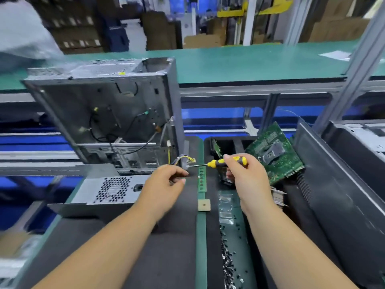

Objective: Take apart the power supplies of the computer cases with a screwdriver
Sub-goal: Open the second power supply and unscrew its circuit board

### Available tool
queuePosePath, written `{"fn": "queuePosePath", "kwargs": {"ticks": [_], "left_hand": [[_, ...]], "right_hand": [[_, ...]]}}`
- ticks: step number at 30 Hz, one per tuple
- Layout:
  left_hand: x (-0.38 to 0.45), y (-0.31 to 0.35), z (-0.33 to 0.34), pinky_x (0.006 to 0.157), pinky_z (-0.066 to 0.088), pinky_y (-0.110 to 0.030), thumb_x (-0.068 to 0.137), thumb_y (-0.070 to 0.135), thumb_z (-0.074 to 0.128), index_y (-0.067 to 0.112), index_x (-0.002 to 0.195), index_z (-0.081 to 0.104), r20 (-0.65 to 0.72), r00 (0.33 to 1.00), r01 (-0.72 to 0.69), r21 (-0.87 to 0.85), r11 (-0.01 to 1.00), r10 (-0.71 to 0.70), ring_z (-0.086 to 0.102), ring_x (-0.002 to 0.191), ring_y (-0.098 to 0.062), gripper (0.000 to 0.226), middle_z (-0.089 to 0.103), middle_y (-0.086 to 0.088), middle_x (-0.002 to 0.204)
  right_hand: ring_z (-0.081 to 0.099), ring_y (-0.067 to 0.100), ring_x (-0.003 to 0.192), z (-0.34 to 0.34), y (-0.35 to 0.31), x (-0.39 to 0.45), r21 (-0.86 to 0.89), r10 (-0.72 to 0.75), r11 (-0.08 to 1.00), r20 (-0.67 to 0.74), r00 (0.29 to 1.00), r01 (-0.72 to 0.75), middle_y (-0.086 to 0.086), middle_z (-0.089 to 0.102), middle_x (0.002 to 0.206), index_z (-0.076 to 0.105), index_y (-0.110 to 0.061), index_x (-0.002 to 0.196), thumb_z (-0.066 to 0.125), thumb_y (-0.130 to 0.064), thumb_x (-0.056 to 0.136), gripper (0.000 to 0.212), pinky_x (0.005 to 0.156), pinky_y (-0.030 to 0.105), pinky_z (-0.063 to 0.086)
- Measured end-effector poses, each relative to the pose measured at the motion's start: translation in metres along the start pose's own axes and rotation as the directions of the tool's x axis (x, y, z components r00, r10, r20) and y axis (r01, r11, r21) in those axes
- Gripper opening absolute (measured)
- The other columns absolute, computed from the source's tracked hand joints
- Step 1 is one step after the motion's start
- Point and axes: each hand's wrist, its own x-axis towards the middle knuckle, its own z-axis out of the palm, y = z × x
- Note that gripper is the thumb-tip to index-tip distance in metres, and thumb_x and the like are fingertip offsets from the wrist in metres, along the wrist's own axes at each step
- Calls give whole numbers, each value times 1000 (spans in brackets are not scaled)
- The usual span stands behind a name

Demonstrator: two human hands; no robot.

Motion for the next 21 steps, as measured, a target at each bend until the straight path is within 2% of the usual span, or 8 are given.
{"fn": "queuePosePath", "kwargs": {"ticks": [3,5,7,10,12,14,17,21], "left_hand": [[4,-17,-22,73,40,-11,87,6,68,29,91,72,-63,998,14,-5,1000,-14,54,76,3,24,62,10,90],[8,-33,-40,74,38,-7,85,7,69,32,90,71,-105,994,25,12,1000,-24,56,84,5,25,62,12,93],[11,-53,-60,78,37,-6,86,11,69,33,94,70,-156,987,57,58,997,-47,55,92,7,23,60,17,99],[11,-89,-90,85,39,-20,87,19,70,32,107,66,-284,952,159,153,975,-111,54,100,-4,24,53,15,105],[13,-112,-112,84,39,-26,87,27,71,30,116,62,-336,918,280,168,945,-212,52,96,-10,31,46,11,108],[17,-131,-130,79,43,-30,86,38,73,31,119,57,-249,883,433,103,896,-398,53,93,-11,37,47,9,110],[24,-158,-144,80,48,-31,84,40,76,22,112,60,87,788,614,-158,773,-609,63,96,-18,37,63,1,106],[27,-184,-156,75,51,-28,84,14,77,6,91,74,318,787,616,-460,640,-529,68,79,-20,11,75,-10,86]], "right_hand": [[56,16,65,27,-6,0,-10,-46,999,56,997,46,-8,63,64,69,-25,82,69,-48,78,24,72,46,54],[56,15,67,49,-8,0,-12,-59,998,80,995,61,-9,61,63,69,-27,81,68,-51,75,24,70,39,50],[57,14,70,71,-7,-1,-13,-74,997,116,990,76,-9,63,64,70,-29,79,71,-43,82,15,75,41,51],[59,10,71,106,-7,-8,6,-99,995,177,979,100,-9,70,74,69,-24,80,71,-33,88,12,80,45,53],[66,7,76,128,-9,-13,20,-145,989,220,965,144,-7,75,83,69,-23,82,68,-30,91,11,77,32,53],[72,17,87,148,-13,-17,-6,-188,981,255,949,196,-1,76,89,69,-24,86,66,-37,89,14,81,34,55],[71,28,92,178,-22,-24,-31,-247,964,279,928,265,5,74,92,69,-25,91,64,-48,84,25,84,51,57],[70,24,87,222,-33,-33,-73,-304,938,295,906,339,-1,69,86,65,-28,88,60,-50,84,23,84,49,57]]}}
